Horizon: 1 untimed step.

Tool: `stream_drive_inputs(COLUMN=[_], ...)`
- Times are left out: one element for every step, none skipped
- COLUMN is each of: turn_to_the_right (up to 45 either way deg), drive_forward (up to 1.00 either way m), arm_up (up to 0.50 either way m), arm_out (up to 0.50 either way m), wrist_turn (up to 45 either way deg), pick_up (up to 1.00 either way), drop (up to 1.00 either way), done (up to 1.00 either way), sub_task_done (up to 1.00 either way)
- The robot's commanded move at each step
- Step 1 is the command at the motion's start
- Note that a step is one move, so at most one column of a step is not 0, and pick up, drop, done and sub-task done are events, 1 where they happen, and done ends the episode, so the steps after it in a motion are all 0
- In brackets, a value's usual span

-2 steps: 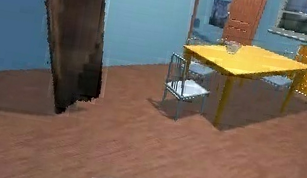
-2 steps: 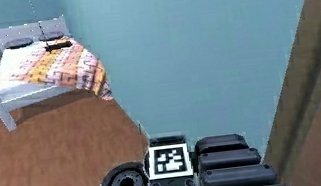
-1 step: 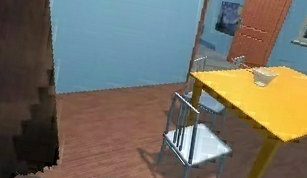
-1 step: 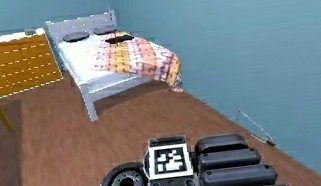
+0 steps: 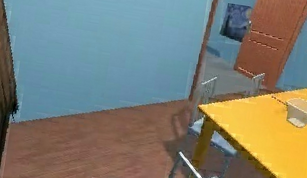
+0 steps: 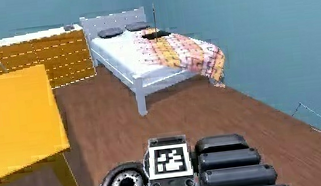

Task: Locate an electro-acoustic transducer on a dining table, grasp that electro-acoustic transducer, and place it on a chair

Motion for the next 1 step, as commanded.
stream_drive_inputs(turn_to_the_right=[-18.0], drive_forward=[0.0], arm_up=[0.0], arm_out=[0.0], wrist_turn=[0.0], pick_up=[0.0], drop=[0.0], done=[0.0], sub_task_done=[0.0])
